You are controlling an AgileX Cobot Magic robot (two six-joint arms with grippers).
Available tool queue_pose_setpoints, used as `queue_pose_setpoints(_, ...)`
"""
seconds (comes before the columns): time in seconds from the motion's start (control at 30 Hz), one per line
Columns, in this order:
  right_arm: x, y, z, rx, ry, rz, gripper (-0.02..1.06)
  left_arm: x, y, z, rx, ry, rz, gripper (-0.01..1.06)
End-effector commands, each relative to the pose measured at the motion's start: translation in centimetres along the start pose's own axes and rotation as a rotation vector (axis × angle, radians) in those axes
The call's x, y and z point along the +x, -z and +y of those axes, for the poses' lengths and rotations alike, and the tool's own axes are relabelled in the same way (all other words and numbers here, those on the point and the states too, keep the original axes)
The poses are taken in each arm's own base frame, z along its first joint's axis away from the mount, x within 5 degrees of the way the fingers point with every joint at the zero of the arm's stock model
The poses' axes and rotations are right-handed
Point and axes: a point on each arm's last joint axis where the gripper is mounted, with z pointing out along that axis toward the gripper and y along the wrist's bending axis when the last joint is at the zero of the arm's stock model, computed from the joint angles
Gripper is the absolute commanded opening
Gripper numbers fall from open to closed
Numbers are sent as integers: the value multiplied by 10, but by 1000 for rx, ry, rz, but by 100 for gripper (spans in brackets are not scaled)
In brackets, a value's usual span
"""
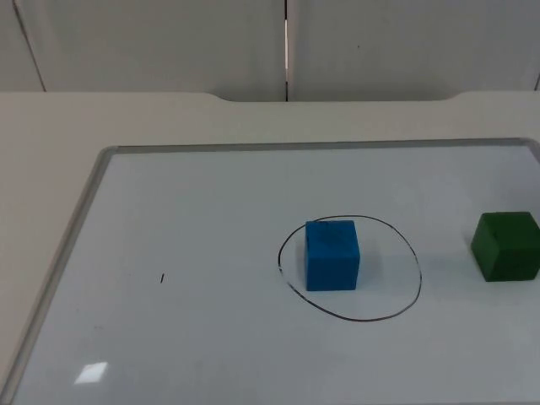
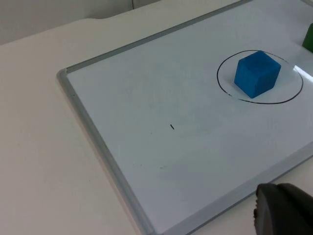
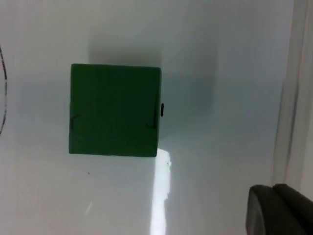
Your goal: Push the two cubes into the marked area.
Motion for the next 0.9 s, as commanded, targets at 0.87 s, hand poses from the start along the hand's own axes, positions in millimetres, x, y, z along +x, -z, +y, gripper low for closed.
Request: queue_pose_setpoints(0.87,-14,-77,2,-25,-48,-46,0,0,-1,1,-10,-1,-8,0)
